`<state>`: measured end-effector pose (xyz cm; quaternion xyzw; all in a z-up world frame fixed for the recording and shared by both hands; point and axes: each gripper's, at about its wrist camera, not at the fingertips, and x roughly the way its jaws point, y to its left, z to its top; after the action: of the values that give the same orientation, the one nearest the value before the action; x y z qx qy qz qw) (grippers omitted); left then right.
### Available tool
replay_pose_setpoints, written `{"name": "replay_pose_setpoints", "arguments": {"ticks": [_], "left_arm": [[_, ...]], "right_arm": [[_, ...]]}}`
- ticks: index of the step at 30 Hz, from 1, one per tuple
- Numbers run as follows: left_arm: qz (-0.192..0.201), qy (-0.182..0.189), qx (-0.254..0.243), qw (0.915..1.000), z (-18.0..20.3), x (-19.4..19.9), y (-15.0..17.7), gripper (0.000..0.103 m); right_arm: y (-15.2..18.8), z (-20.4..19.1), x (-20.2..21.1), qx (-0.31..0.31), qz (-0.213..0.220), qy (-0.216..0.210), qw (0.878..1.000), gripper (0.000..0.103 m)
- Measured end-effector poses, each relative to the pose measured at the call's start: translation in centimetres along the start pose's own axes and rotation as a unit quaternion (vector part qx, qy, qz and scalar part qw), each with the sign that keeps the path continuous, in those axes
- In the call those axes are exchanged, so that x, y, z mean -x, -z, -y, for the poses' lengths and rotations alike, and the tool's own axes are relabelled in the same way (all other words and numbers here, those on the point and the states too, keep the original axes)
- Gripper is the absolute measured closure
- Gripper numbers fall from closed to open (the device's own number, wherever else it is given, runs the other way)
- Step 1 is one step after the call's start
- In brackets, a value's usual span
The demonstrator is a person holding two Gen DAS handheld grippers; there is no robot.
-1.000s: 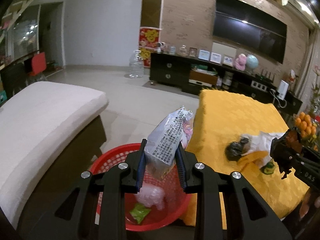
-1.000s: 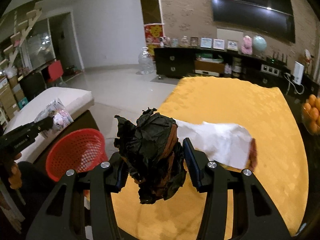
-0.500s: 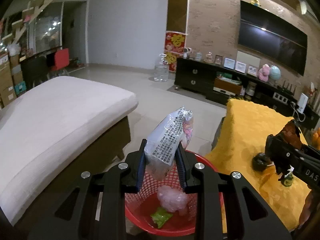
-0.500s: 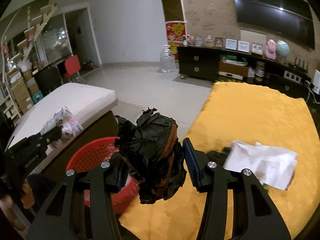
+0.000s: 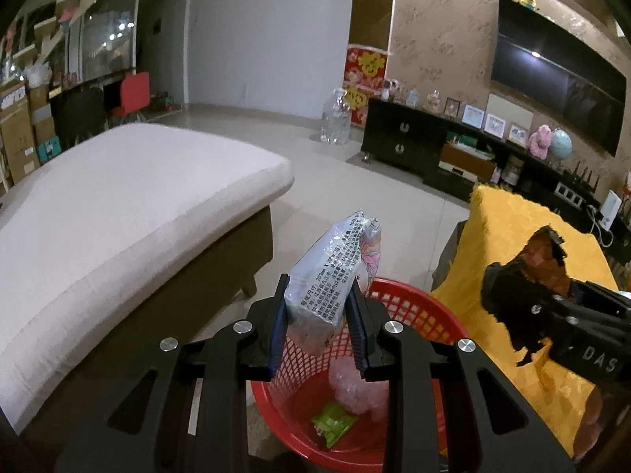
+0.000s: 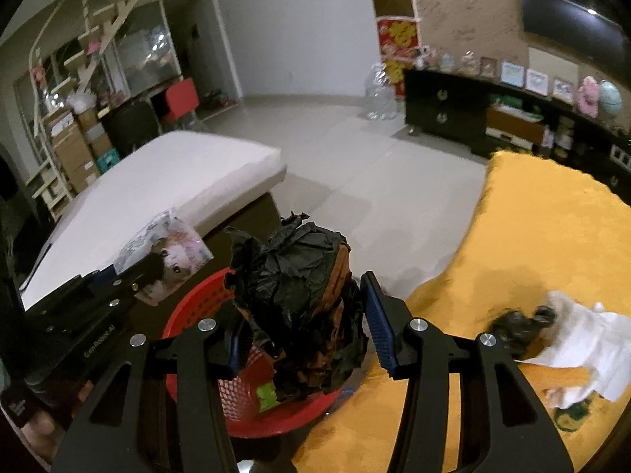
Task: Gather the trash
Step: 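Carry both items over the red wastebasket and open both tools to drop them, then move both tools back to the table toward the yellow foam fruit net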
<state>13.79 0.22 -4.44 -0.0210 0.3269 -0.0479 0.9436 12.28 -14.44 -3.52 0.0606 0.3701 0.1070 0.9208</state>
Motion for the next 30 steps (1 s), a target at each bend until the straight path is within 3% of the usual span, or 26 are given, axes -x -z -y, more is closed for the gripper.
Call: {"name": "replay_pose_setpoints", "arguments": {"ticks": [6, 8, 10, 15, 22, 30], "left_arm": [[-0.026, 0.005, 0.006, 0.9996, -0.4, -1.3, 0.4, 0.075], [-0.027, 0.002, 0.006, 0.9996, -0.4, -1.4, 0.4, 0.056], [-0.025, -0.002, 0.009, 0.9997, -0.4, -1.2, 0.3, 0.045], [-0.023, -0.005, 0.012, 0.9997, -0.7, -1.0, 0.3, 0.037], [-0.006, -0.009, 0.010, 0.9999, -0.8, -0.4, 0.3, 0.019], [0.012, 0.001, 0.001, 0.9999, 0.2, 0.5, 0.5, 0.011]], "right_arm": [[0.7, -0.4, -2.7, -0.012, -0.036, -0.019, 0.999, 0.051], [0.8, -0.2, -3.2, -0.019, -0.042, -0.023, 0.999, 0.045], [0.9, -0.1, -3.3, -0.032, -0.045, -0.026, 0.998, 0.037], [1.0, 0.2, -3.0, -0.047, -0.041, -0.034, 0.997, 0.031], [1.3, 0.7, 0.2, -0.032, -0.005, -0.004, 0.999, 0.031], [3.2, 2.3, 4.8, -0.007, 0.035, 0.055, 0.998, 0.028]]}}
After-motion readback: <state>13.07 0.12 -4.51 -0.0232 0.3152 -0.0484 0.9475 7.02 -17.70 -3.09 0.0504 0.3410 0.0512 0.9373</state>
